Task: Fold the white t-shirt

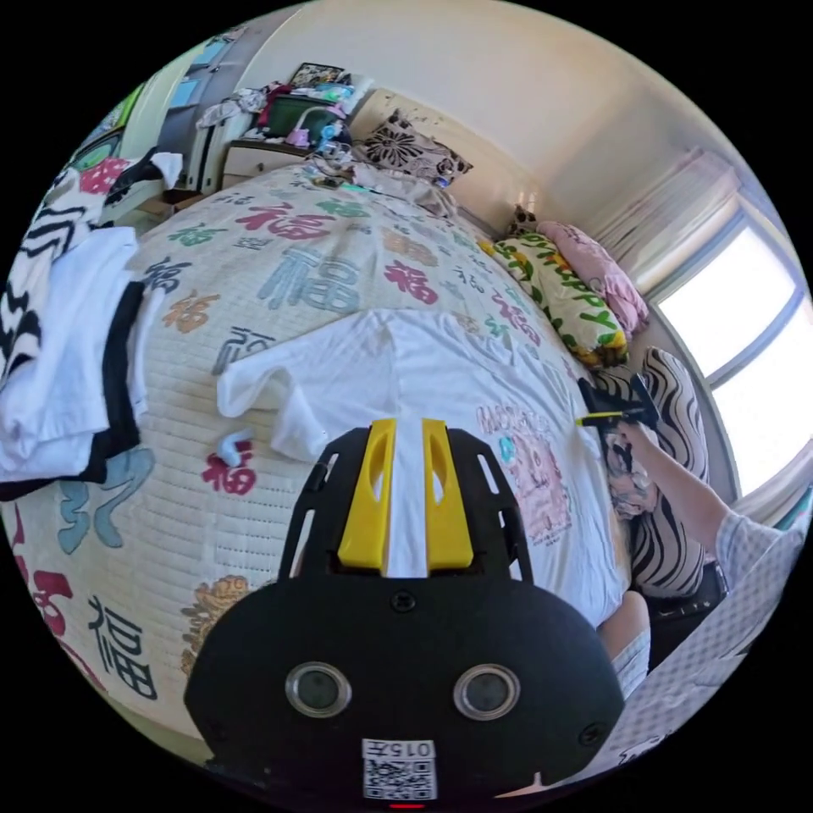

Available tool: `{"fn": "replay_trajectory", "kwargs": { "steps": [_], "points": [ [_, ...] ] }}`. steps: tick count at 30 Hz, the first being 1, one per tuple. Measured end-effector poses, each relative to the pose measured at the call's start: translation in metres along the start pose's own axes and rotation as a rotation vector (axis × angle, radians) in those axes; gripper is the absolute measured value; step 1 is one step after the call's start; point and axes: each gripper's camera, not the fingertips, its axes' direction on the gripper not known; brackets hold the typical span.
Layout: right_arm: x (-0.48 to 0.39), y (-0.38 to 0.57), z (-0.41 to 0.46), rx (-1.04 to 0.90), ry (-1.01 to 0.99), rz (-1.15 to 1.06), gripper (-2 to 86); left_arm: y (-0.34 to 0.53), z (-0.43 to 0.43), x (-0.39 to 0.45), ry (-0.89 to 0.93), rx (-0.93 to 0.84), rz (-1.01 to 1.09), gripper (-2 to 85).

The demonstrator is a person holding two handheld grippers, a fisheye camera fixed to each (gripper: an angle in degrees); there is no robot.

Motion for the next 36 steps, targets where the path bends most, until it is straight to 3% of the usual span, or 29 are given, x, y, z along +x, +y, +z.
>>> {"fn": "replay_trajectory", "kwargs": {
  "steps": [3,7,9,14,19,25,36],
  "points": [
    [0.025,0.006,-0.004,0.055,-0.027,0.080,2.3,0.000,0.008,0.007,-0.037,-0.052,0.061,5.5],
    [0.102,0.046,-0.026,0.199,-0.019,0.445,2.5,0.002,-0.003,0.007,-0.081,-0.017,0.089,5.0],
    [0.121,0.073,-0.031,0.260,-0.034,0.523,2.2,0.001,-0.010,0.006,-0.114,-0.012,0.102,4.8],
    [0.113,0.150,-0.019,0.256,-0.169,0.350,3.8,0.004,-0.031,0.013,-0.090,-0.048,0.105,4.9],
    [0.055,0.294,-0.012,0.213,-0.243,0.124,6.0,0.044,-0.067,0.035,-0.118,-0.139,0.120,5.2],
    [0.017,0.435,-0.006,0.219,-0.180,0.135,7.4,0.110,-0.131,0.053,-0.164,-0.080,0.066,5.7],
    [0.031,0.451,0.072,-0.158,-0.340,0.133,10.7,0.139,-0.087,0.045,-0.185,-0.389,-0.057,9.7]
  ]
}}
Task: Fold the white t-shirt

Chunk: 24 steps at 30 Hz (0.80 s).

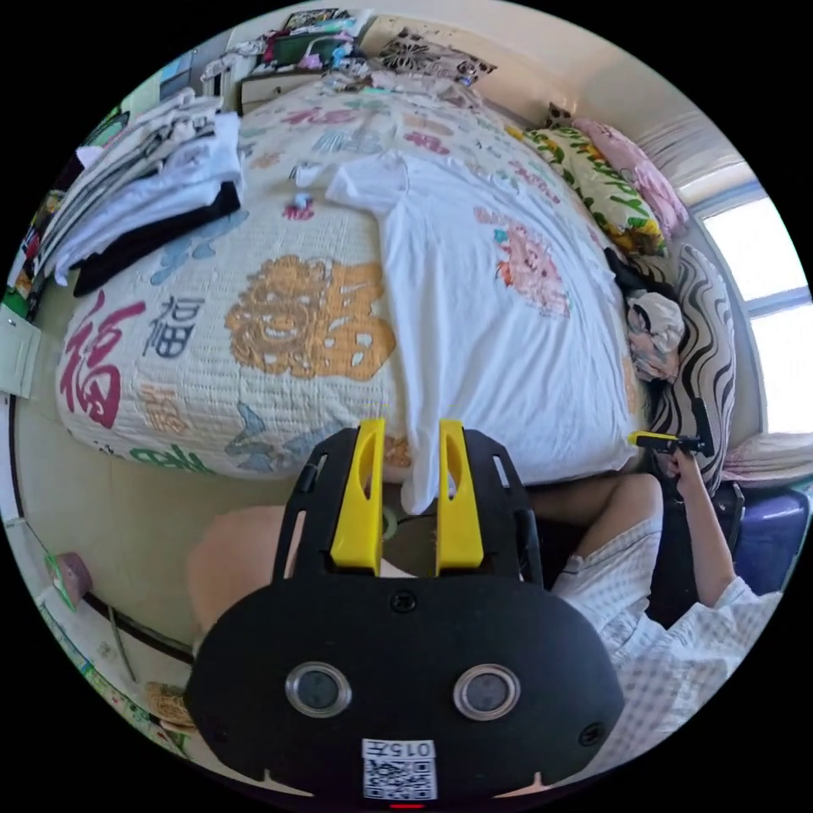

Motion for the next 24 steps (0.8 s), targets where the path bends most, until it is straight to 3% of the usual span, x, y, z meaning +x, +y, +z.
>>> {"fn": "replay_trajectory", "kwargs": {
  "steps": [9,17,24],
  "points": [
    [0.013,0.032,0.009,-0.045,0.037,-0.016,-0.5,-0.014,0.084,0.006,-0.046,-0.354,-0.025,9.1],
    [0.040,0.074,-0.014,0.030,-0.069,-0.004,-1.0,-0.020,0.085,0.011,0.101,-0.323,-0.087,0.4],
    [0.060,0.112,-0.017,0.085,-0.135,0.031,-0.7,-0.006,0.051,0.013,0.140,-0.243,-0.121,-0.8]
  ]
}}
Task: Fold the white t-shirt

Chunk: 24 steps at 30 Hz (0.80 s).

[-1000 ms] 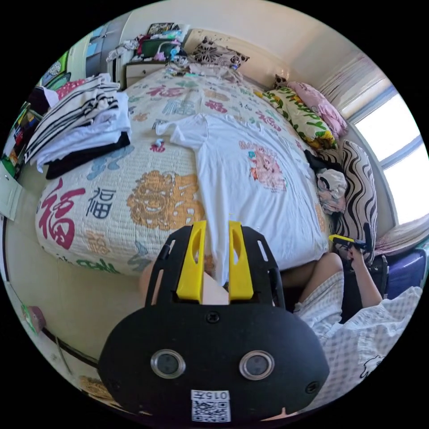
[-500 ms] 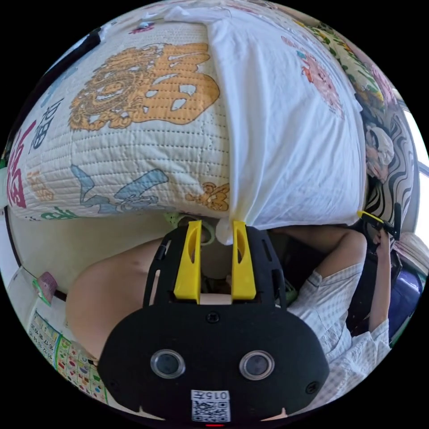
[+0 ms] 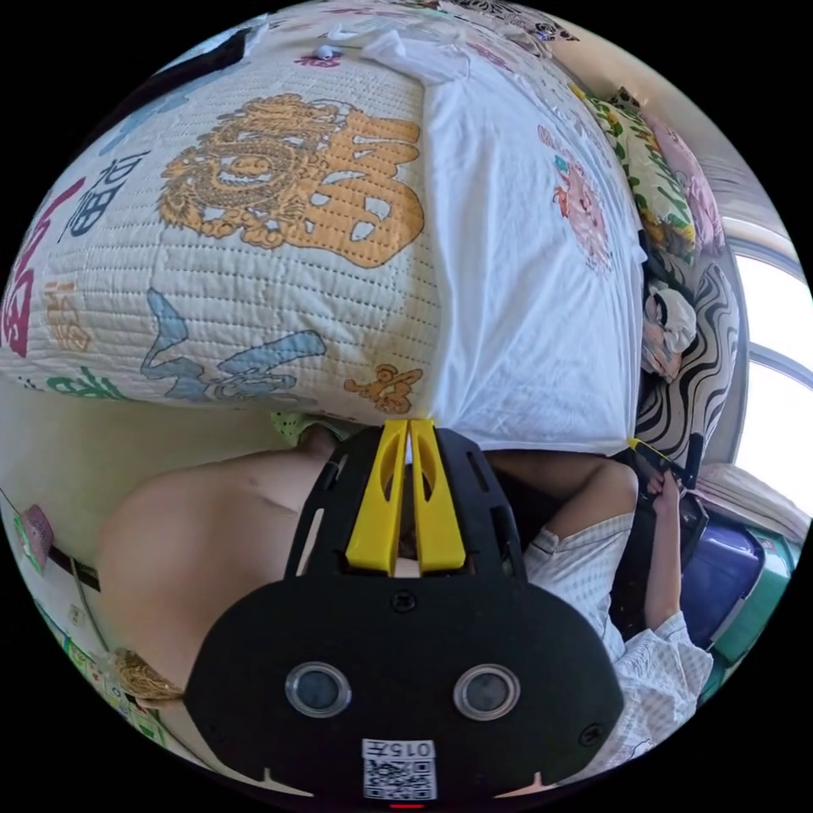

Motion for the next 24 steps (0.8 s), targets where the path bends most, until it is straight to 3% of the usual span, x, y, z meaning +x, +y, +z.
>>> {"fn": "replay_trajectory", "kwargs": {
  "steps": [8,13,16,18,21,24],
  "points": [
    [0.014,0.036,-0.001,0.030,-0.024,0.106,-0.5,0.034,-0.036,0.027,0.047,0.070,0.044,-0.7],
    [0.003,0.075,-0.037,0.280,-0.092,0.056,-0.4,0.060,-0.076,0.061,0.063,0.237,0.120,-0.3],
    [-0.020,0.094,-0.065,0.494,-0.013,0.005,-0.4,0.097,-0.122,0.113,-0.152,0.586,0.203,-0.6],
    [-0.042,0.111,-0.083,0.682,0.085,-0.019,-0.4,0.134,-0.151,0.172,-0.312,0.910,0.328,-0.7],
    [-0.084,0.142,-0.103,1.056,0.266,-0.087,-0.4,0.157,-0.166,0.243,-0.429,1.172,0.430,-0.7],
    [-0.107,0.144,-0.106,1.287,0.339,-0.127,-0.4,0.149,-0.161,0.309,-0.477,1.299,0.475,-0.6]
  ]
}}
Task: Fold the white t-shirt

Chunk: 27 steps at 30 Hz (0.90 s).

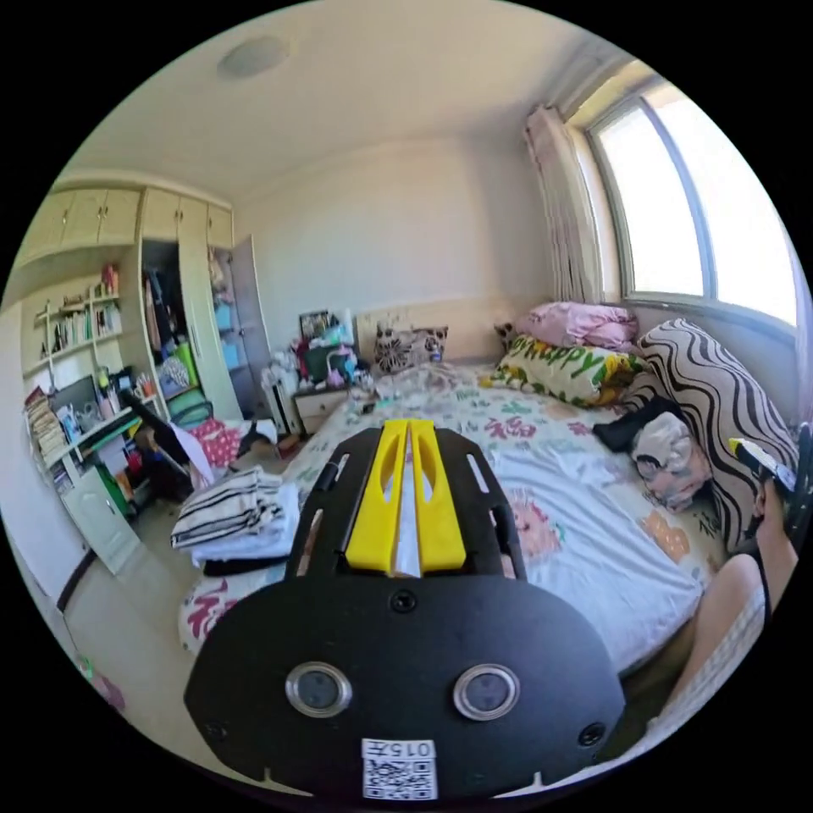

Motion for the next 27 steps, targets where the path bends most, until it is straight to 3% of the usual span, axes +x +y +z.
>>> {"fn": "replay_trajectory", "kwargs": {
  "steps": [2,8,15,21,27],
  "points": [
    [-0.006,-0.003,0.016,0.039,-0.013,-0.034,-0.4,-0.023,0.022,0.039,0.086,-0.023,0.094,-0.4],
    [0.014,-0.020,0.135,-0.231,0.053,0.050,-0.4,-0.090,0.142,0.174,0.406,-0.174,0.262,-0.2],
    [0.060,-0.003,0.272,-0.477,-0.118,0.230,5.9,-0.143,0.329,0.363,0.610,-0.440,0.404,0.6],
    [0.069,0.018,0.339,-0.558,-0.142,0.274,7.0,-0.148,0.445,0.495,0.648,-0.632,0.433,2.0],
    [0.072,0.033,0.381,-0.632,-0.201,0.266,5.0,-0.131,0.505,0.574,0.620,-0.757,0.467,5.1]
  ]
}}
